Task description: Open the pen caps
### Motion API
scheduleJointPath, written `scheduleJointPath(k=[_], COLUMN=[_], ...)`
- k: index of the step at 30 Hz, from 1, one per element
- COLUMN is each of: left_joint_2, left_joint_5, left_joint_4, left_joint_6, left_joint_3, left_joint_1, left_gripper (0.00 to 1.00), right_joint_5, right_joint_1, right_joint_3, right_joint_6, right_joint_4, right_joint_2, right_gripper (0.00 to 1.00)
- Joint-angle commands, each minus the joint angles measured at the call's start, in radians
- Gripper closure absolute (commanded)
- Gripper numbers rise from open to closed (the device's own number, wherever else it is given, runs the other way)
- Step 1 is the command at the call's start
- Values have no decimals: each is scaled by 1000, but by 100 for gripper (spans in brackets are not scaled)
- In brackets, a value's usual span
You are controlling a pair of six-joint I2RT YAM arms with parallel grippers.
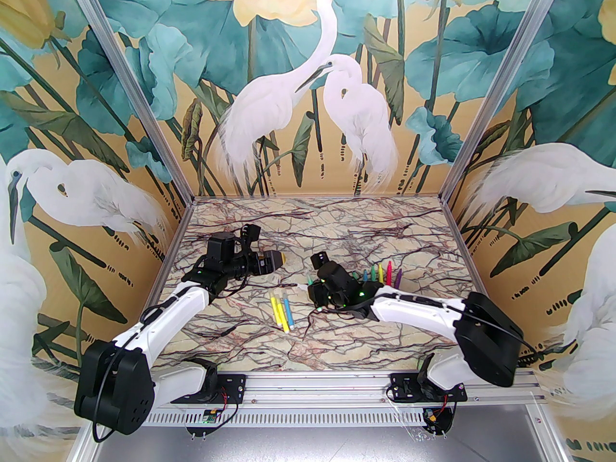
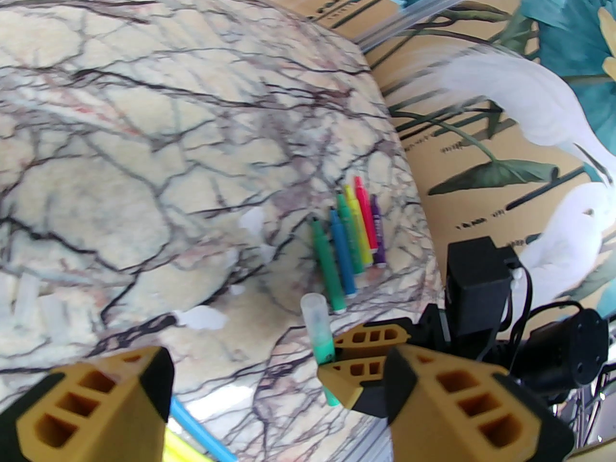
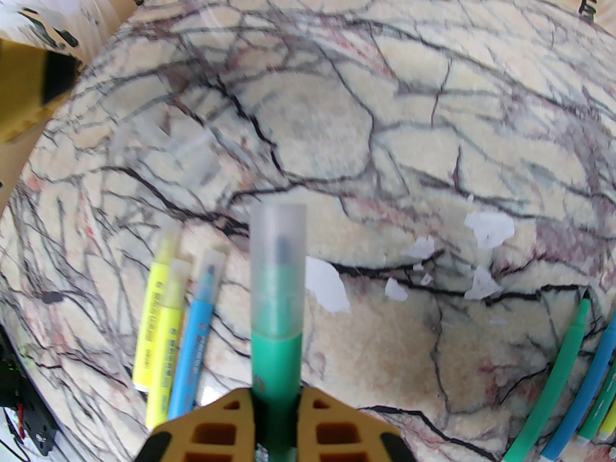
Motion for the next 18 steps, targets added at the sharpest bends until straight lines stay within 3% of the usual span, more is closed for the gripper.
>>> scheduleJointPath(k=[1,18], left_joint_2=[20,116], left_joint_5=[84,145], left_joint_4=[59,94], left_joint_6=[-19,-5], left_joint_3=[-7,61], left_joint_1=[-19,-128], left_gripper=[25,36], right_joint_5=[-19,-95], right_joint_1=[-5,-5], right_joint_3=[-19,-40], right_joint_6=[-29,-58], right_joint_4=[46,114], right_joint_2=[-43,-113], right_gripper=[87,87])
